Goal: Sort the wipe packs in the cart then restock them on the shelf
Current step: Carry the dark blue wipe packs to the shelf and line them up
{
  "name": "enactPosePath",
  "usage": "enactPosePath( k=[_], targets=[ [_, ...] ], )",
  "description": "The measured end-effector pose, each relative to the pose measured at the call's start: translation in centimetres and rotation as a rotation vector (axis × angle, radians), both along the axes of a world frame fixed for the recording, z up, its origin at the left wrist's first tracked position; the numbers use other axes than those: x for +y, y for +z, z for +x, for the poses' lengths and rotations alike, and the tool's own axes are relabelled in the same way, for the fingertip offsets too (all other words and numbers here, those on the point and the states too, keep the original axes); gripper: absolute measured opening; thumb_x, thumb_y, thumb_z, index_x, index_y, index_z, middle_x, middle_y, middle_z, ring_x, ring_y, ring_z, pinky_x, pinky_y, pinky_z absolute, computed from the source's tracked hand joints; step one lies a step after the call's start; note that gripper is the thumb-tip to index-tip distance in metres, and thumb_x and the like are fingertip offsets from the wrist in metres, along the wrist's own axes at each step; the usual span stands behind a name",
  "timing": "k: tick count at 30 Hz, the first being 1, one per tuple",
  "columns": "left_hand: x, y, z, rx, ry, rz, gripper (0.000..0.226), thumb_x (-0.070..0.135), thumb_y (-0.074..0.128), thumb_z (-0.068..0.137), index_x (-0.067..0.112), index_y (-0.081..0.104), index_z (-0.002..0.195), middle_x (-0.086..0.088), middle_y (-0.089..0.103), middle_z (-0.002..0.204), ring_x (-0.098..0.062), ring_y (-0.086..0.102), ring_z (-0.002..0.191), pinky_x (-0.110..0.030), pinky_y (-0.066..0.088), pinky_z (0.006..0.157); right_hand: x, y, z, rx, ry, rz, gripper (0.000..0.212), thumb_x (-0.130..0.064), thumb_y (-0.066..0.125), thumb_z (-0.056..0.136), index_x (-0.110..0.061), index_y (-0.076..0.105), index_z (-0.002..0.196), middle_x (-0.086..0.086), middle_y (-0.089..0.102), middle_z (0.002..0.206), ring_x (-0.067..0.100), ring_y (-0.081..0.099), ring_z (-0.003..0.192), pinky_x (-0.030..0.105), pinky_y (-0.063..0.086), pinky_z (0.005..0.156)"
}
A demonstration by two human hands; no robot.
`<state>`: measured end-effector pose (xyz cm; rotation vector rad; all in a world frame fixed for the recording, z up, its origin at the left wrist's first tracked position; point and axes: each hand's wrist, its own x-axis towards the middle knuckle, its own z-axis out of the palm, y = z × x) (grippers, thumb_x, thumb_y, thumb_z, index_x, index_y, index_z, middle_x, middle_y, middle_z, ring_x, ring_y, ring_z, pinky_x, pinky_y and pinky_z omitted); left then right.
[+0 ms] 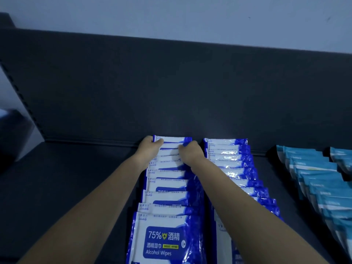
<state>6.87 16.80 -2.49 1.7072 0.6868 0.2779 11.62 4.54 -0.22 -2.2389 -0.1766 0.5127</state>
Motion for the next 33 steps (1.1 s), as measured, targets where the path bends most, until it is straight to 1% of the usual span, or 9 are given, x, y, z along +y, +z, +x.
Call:
enactPosePath(
  k=[4,9,13,16,19,22,25,29,33],
  targets=[
    [0.0,0.6,-0.1,0.107,-0.069,0.196,0.027,0.034,0.051,0.093,0.012,0.04,0.083,-0.005,0.04,0.074,-0.017,0.036,0.063,-0.027,0.032,0.054,-0.9,0.7,-0.2,-0.086,0.088,-0.144,0.026,-0.017,0.04,0.098,-0.011,0.042,0.073,0.019,0.055,0.118,0.028,0.05,0.095,0.027,0.034,0.075],
    [-1.3,2.2,-1.5,0.347,-0.048,0.45,0.034,0.044,0.047,0.092,0.012,0.039,0.095,-0.001,0.05,0.077,-0.015,0.047,0.064,-0.026,0.031,0.051,-2.6,1.6,-1.9,-0.24,0.149,-0.169,0.034,-0.014,0.036,0.1,0.005,0.038,0.127,0.021,0.045,0.133,0.031,0.05,0.116,0.028,0.037,0.078],
    [-2.9,1.3,-2.5,0.188,0.013,0.04,0.038,0.045,0.041,0.097,0.011,0.039,0.114,0.0,0.046,0.079,-0.011,0.043,0.067,-0.024,0.031,0.058,-3.2,0.6,-4.0,-0.162,0.136,-0.189,0.037,-0.016,0.032,0.101,0.007,0.04,0.129,0.023,0.049,0.131,0.033,0.049,0.12,0.032,0.041,0.088],
    [-2.1,0.5,-3.5,0.03,-0.003,-0.085,0.06,0.056,0.041,0.093,0.012,0.041,0.135,-0.004,0.056,0.119,-0.022,0.055,0.109,-0.031,0.042,0.09,-2.9,0.6,-5.0,-0.139,0.103,-0.198,0.041,-0.011,0.029,0.101,0.013,0.03,0.135,0.031,0.039,0.139,0.037,0.045,0.124,0.036,0.041,0.095],
    [-1.3,0.5,-4.7,-0.107,-0.056,-0.258,0.052,0.054,0.048,0.091,0.016,0.053,0.126,-0.005,0.066,0.118,-0.024,0.062,0.109,-0.045,0.044,0.102,-2.8,1.0,-5.5,-0.242,0.221,-0.36,0.044,-0.004,0.024,0.1,0.013,0.024,0.141,0.043,0.02,0.144,0.045,0.04,0.127,0.042,0.04,0.099],
    [-1.2,0.3,-5.2,-0.135,-0.102,-0.214,0.036,0.04,0.05,0.096,0.009,0.058,0.111,-0.008,0.068,0.111,-0.024,0.063,0.106,-0.036,0.047,0.096,-2.7,0.3,-5.7,-0.273,0.2,-0.366,0.062,-0.024,0.025,0.103,0.014,0.0,0.144,0.034,0.002,0.153,0.041,0.022,0.14,0.04,0.026,0.111],
    [-2.1,0.3,-5.5,-0.068,-0.128,-0.136,0.016,0.033,0.051,0.096,0.019,0.056,0.104,0.001,0.065,0.106,-0.014,0.062,0.094,-0.026,0.049,0.081,-2.4,-1.2,-5.9,-0.329,0.265,-0.453,0.063,-0.035,0.017,0.102,0.006,0.004,0.148,0.03,-0.004,0.155,0.041,-0.001,0.144,0.042,0.008,0.119],
    [-2.9,0.3,-5.9,0.004,-0.194,-0.114,0.053,0.042,0.047,0.096,0.022,0.034,0.144,0.002,0.046,0.143,-0.019,0.048,0.126,-0.029,0.038,0.102,-2.8,-1.3,-6.4,-0.302,0.279,-0.528,0.069,-0.041,0.011,0.102,0.009,-0.007,0.146,0.029,-0.013,0.154,0.036,-0.006,0.145,0.039,0.003,0.119],
    [-3.2,0.5,-5.8,0.09,-0.185,0.035,0.073,0.051,0.043,0.094,0.021,0.011,0.152,0.004,0.025,0.154,-0.021,0.029,0.14,-0.027,0.026,0.107,-3.8,-0.6,-7.1,-0.412,0.364,-0.6,0.071,-0.047,0.009,0.101,0.004,-0.005,0.148,0.019,-0.011,0.157,0.029,-0.007,0.147,0.041,-0.002,0.119]
  ],
)
